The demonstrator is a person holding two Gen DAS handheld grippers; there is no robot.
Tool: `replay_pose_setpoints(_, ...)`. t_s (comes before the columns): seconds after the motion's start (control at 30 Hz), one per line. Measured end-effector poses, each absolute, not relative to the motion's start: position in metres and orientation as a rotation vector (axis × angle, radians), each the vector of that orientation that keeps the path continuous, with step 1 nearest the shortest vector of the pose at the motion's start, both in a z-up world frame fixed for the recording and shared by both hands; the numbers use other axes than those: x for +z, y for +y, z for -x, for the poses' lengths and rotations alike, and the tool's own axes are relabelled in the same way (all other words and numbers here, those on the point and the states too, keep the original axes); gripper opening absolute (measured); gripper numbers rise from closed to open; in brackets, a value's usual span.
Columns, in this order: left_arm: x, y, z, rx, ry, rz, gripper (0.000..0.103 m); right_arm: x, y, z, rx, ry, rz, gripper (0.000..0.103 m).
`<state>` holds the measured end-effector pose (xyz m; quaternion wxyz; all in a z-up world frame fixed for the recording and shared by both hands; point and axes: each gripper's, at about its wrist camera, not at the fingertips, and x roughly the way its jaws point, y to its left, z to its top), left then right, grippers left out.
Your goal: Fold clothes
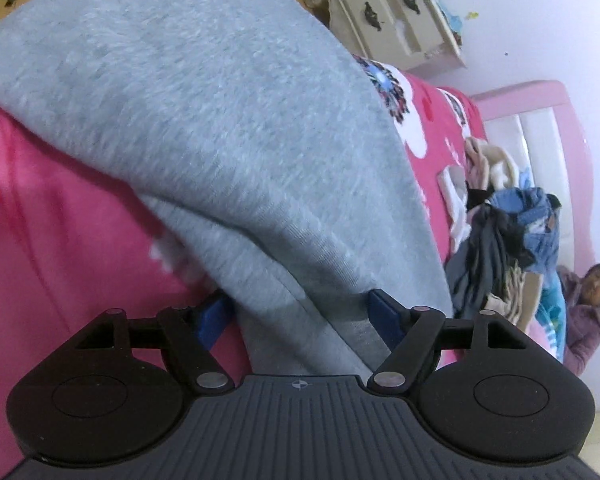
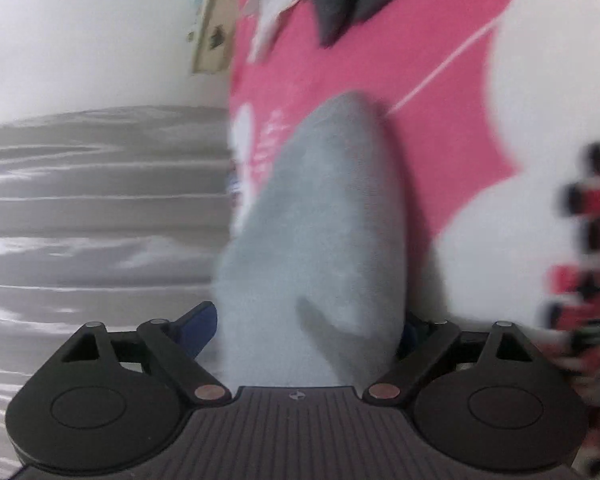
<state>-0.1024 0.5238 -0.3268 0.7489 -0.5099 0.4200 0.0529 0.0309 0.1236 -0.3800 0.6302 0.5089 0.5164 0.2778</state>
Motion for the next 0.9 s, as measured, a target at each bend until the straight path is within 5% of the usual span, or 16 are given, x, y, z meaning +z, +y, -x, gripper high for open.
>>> replay_pose_setpoints(0.17,-0.331,0.525,0.112,0.126,0.910,1.155,0.074,-0.389,0.135,-0.042,0.668,1.218,-1.159,0.078)
replay_pose_setpoints(0.23,-0.332,0.527,0.114,0.121,0.907,1.158,0.074,-0.393,0.126,-0.037,0.663,1.231,-1.181,0.059)
replay_pose_setpoints(0.3,-0.335,0.527,0.112,0.121,0.908,1.154,0.073,-0.400,0.118,-0.032,0.616,1.277,-1.188,0.022)
replay_pose_setpoints(0.5,-0.330,0.515,0.100,0.181,0.924,1.069,0.037,-0.370,0.138,-0.044,0.572,1.285,-1.029,0.015)
replay_pose_setpoints(0.9,-0.301,0.419,0.069,-0.109,1.047,0.938,0.027,-0.335,0.007,-0.020,0.547,1.100,-1.215,0.015)
